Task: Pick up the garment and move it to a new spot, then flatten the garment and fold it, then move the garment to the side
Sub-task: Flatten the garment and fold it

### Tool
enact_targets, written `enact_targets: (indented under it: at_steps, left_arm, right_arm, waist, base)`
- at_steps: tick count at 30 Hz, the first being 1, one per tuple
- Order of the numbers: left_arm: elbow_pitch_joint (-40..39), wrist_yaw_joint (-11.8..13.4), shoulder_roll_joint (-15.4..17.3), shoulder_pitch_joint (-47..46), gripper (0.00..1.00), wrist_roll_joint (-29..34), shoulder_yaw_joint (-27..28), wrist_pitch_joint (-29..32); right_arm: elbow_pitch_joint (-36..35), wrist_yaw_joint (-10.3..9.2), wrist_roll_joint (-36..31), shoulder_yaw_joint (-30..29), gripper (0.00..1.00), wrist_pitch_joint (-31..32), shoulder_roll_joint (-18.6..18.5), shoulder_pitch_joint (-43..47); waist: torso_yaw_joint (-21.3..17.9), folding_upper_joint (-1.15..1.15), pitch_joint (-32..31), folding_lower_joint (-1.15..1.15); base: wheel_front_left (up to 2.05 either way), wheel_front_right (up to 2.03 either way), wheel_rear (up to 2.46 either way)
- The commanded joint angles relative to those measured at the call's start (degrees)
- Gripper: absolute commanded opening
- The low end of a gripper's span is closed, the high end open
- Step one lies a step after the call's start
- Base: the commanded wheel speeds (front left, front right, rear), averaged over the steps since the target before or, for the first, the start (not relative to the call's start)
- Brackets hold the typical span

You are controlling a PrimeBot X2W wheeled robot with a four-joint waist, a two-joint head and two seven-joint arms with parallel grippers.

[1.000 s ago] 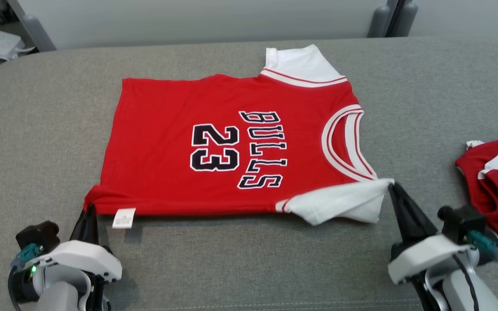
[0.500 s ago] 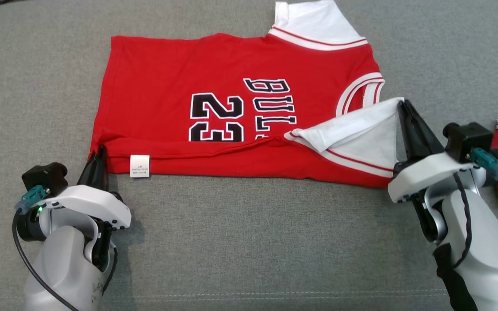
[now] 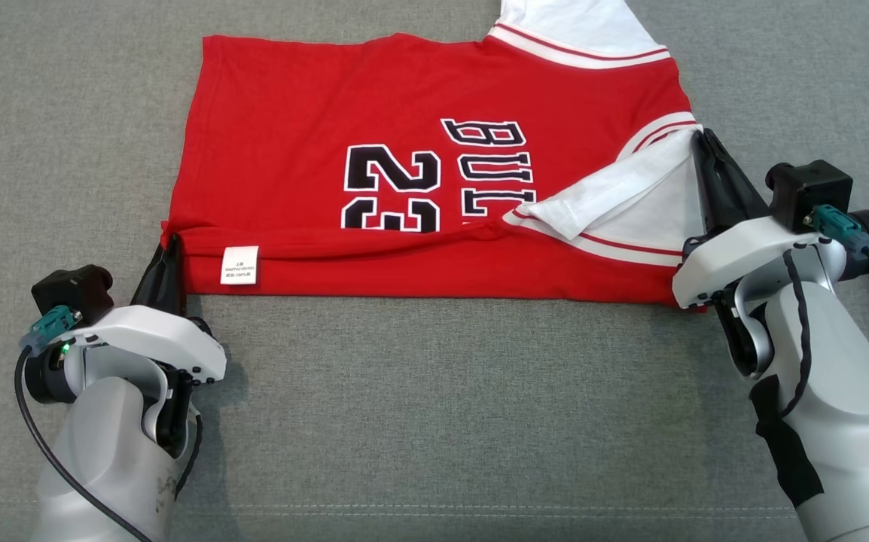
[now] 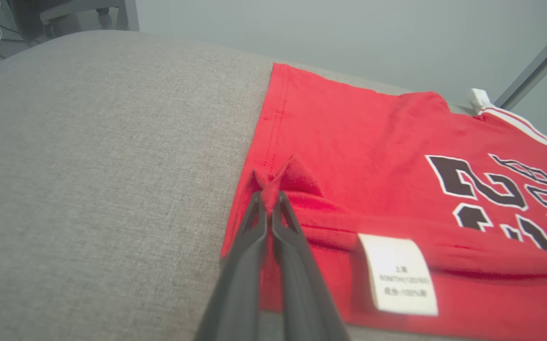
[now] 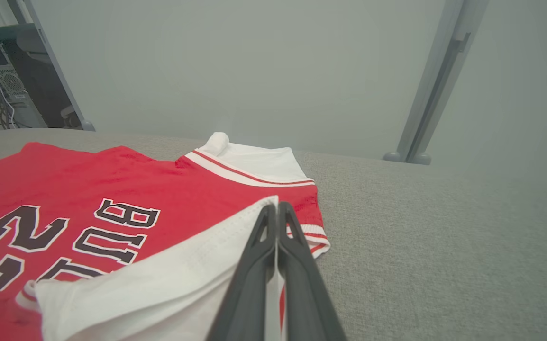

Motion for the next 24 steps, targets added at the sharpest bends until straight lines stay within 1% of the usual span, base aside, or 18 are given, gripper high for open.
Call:
enact_targets:
  at_steps: [1, 10, 13, 14, 15, 16, 19, 23, 24]
  left_arm:
    - [-0.9, -0.4, 1.9, -1.8, 0.00, 0.2, 1.5, -0.3]
    - [-0.9, -0.4, 2.0, -3.6, 0.00, 0.4, 0.9, -0.3]
    - [-0.4, -0.4, 2.1, -4.1, 0.00, 0.4, -0.3, -0.3]
    - [-0.4, -0.4, 2.2, -4.3, 0.09, 0.3, -0.5, -0.3]
    - [-0.8, -0.4, 2.3, -4.5, 0.59, 0.3, -0.4, -0.3]
    - [-1.3, -0.4, 2.4, -4.6, 1.00, 0.2, 0.0, -0.3]
    - [-3.2, -0.4, 2.4, -4.3, 1.00, 0.5, 1.7, -0.3]
    - [-6.6, -0.4, 1.7, -1.6, 1.00, 1.7, 4.7, -0.3]
    - [-6.6, -0.4, 1.7, -1.6, 1.00, 1.7, 4.7, -0.3]
  right_arm:
    - [-0.6, 0.17, -0.7, 0.6, 0.00, -0.7, 0.7, -1.1]
    - [2.1, 0.17, -2.0, -0.9, 0.00, -0.7, 1.0, -4.8]
    - [3.5, 0.17, -2.1, -1.2, 0.00, -0.7, 1.1, -5.7]
    - [4.5, 0.17, -1.9, -1.6, 0.21, -0.7, 1.1, -6.0]
    - [5.4, 0.17, -1.7, -2.0, 0.54, -0.7, 1.1, -6.3]
    - [5.3, 0.17, -1.6, -2.2, 1.00, -0.7, 1.2, -6.7]
    - [4.4, 0.17, -0.6, -3.0, 1.00, -0.7, 1.2, -6.3]
    - [0.9, 0.17, 0.4, -4.7, 1.00, -0.7, 1.2, -2.4]
    - [0.9, 0.17, 0.4, -4.7, 1.00, -0.7, 1.2, -2.4]
  waist:
    - [0.2, 0.00, 0.1, 0.00]
    - [0.4, 0.00, 1.2, 0.00]
    - [0.4, 0.00, 1.3, 0.00]
    - [0.4, 0.00, 1.4, 0.00]
    - [0.4, 0.00, 1.4, 0.00]
    - [0.4, 0.00, 1.4, 0.00]
    - [0.4, 0.00, 1.3, 0.00]
    - [0.2, 0.00, 0.4, 0.00]
    - [0.2, 0.00, 0.4, 0.00]
  base:
    - [0.00, 0.00, 0.00]
    - [0.00, 0.00, 0.00]
    - [0.00, 0.00, 0.00]
    - [0.00, 0.00, 0.00]
    - [0.00, 0.00, 0.00]
    - [0.00, 0.00, 0.00]
    - [0.00, 0.00, 0.00]
    - [0.00, 0.00, 0.00]
    - [0.00, 0.00, 0.00]
